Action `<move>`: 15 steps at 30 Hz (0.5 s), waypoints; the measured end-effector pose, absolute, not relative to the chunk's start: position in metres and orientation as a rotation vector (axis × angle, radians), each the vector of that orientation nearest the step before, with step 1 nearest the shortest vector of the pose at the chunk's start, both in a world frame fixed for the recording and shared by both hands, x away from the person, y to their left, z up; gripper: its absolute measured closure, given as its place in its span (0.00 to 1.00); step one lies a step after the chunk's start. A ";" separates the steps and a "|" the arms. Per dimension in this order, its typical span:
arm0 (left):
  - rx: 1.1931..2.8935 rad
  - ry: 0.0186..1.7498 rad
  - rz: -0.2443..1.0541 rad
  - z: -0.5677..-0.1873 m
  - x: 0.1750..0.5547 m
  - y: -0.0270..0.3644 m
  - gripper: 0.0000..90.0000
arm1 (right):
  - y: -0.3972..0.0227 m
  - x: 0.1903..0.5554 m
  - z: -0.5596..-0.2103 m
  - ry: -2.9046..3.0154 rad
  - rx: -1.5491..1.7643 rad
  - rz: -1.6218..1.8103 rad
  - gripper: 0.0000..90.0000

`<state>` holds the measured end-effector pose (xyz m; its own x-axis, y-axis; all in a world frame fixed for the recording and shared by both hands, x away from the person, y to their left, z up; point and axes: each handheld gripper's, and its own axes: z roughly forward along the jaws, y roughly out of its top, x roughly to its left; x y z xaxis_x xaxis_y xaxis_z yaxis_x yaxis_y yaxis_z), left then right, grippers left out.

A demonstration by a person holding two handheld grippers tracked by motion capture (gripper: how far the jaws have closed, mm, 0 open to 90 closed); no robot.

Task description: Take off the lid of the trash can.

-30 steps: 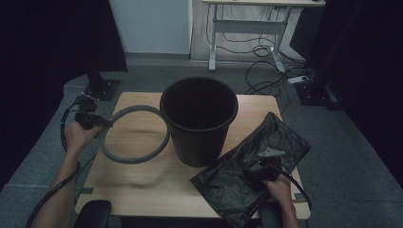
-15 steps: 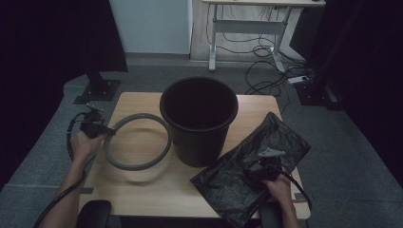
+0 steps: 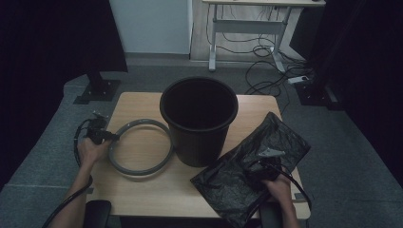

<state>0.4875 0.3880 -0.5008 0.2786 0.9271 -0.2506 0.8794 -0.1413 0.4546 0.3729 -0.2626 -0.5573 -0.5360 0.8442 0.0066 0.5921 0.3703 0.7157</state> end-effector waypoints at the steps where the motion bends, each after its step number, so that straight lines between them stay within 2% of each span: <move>1: 2.037 1.621 0.127 -0.504 0.487 0.387 0.87 | -0.263 0.373 -0.557 2.275 1.254 0.963 0.00; 8: 2.044 1.623 0.180 -0.517 0.484 0.384 0.87 | -0.263 0.373 -0.557 2.275 1.254 0.963 0.00; 15: 2.053 1.570 0.321 -0.522 0.476 0.378 0.85 | -0.263 0.373 -0.557 2.275 1.254 0.963 0.00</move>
